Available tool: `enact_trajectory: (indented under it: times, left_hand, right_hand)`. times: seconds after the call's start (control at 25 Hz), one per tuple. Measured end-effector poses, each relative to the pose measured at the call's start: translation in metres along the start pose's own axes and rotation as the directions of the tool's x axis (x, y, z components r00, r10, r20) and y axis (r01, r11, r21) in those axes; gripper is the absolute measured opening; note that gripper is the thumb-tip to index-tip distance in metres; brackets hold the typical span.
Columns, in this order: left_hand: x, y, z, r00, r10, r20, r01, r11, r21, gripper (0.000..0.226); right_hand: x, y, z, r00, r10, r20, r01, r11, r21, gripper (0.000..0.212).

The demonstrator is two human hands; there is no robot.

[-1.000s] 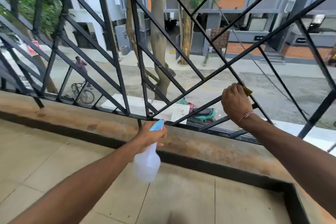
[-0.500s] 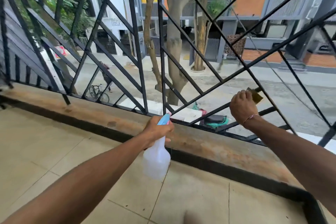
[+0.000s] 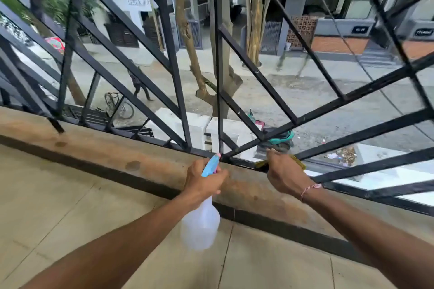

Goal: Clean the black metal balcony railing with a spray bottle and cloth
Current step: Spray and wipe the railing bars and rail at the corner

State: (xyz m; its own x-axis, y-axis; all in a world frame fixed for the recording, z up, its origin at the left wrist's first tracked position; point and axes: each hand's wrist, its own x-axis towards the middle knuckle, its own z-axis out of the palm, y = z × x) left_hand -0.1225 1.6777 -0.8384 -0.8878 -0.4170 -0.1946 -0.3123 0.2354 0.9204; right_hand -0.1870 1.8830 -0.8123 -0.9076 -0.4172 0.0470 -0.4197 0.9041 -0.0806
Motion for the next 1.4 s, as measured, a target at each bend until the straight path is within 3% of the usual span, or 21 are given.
enact_trajectory:
  times: [0.16, 0.32, 0.4, 0.52, 0.6, 0.68, 0.76, 0.84, 0.96, 1.08, 1.2, 1.28, 1.32, 1.4]
  left_hand:
    - [0.010, 0.006, -0.007, 0.996, 0.061, 0.068, -0.066, 0.995, 0.078, 0.014]
    - [-0.004, 0.021, -0.025, 0.994, 0.038, 0.101, -0.047, 0.995, 0.087, 0.018]
    - [-0.018, 0.030, -0.031, 0.992, -0.011, 0.128, -0.002, 0.995, 0.101, 0.021]
    - [-0.032, 0.042, -0.032, 0.993, -0.017, 0.119, -0.001, 0.988, 0.155, 0.019]
    - [-0.031, 0.047, -0.034, 0.994, -0.011, 0.112, -0.008, 0.986, 0.167, 0.016]
    - [-0.023, 0.049, -0.036, 0.992, -0.036, 0.118, 0.018, 0.989, 0.146, 0.015]
    - [-0.015, 0.046, -0.037, 0.992, -0.031, 0.126, 0.019, 0.995, 0.096, 0.016]
    - [-0.009, 0.040, -0.034, 0.992, -0.021, 0.125, 0.013, 0.998, 0.068, 0.017]
    - [-0.002, 0.029, -0.036, 0.993, -0.042, 0.108, 0.036, 0.998, 0.057, 0.023]
    - [0.004, 0.018, -0.040, 0.992, -0.056, 0.112, 0.049, 0.997, 0.065, 0.023]
    - [0.001, 0.018, -0.039, 0.987, 0.008, 0.157, -0.018, 0.998, 0.065, 0.014]
    - [-0.002, 0.025, -0.041, 0.983, 0.061, 0.173, -0.071, 0.996, 0.056, 0.011]
    - [-0.003, 0.029, -0.043, 0.984, 0.078, 0.161, -0.088, 0.995, 0.055, 0.012]
    - [-0.002, 0.037, -0.049, 0.983, 0.102, 0.153, -0.109, 0.993, 0.036, 0.016]
  right_hand:
    - [0.006, -0.005, 0.001, 0.997, 0.039, 0.065, -0.045, 0.995, 0.091, 0.006]
    - [0.016, -0.002, -0.027, 0.976, 0.118, 0.184, -0.175, 0.925, 0.337, 0.025]
    - [0.011, -0.012, -0.044, 0.951, 0.168, 0.260, -0.295, 0.745, 0.598, 0.029]
    - [0.000, -0.039, -0.062, 0.905, 0.223, 0.362, -0.419, 0.328, 0.847, 0.035]
    - [0.002, -0.047, -0.066, 0.898, 0.292, 0.328, -0.396, 0.215, 0.893, 0.033]
    - [0.009, -0.053, -0.065, 0.916, 0.345, 0.206, -0.319, 0.314, 0.894, 0.032]
    - [0.018, -0.067, -0.055, 0.953, 0.302, -0.009, -0.175, 0.578, 0.797, 0.030]
    - [0.037, -0.085, -0.028, 0.983, 0.183, -0.035, -0.124, 0.783, 0.609, 0.045]
    - [0.063, -0.110, 0.012, 0.996, 0.072, 0.058, -0.092, 0.831, 0.549, 0.078]
    - [0.063, -0.108, 0.044, 0.993, 0.035, -0.117, 0.029, 0.866, 0.499, 0.081]
    - [0.047, -0.107, 0.059, 0.988, -0.007, -0.153, 0.046, 0.967, 0.251, 0.083]
    - [0.040, -0.113, 0.055, 0.982, 0.095, -0.163, -0.030, 0.933, 0.359, 0.079]
    - [0.037, -0.116, 0.044, 0.975, 0.197, -0.104, -0.112, 0.837, 0.536, 0.067]
    - [0.029, -0.117, 0.008, 0.925, 0.350, 0.147, -0.284, 0.383, 0.879, 0.034]
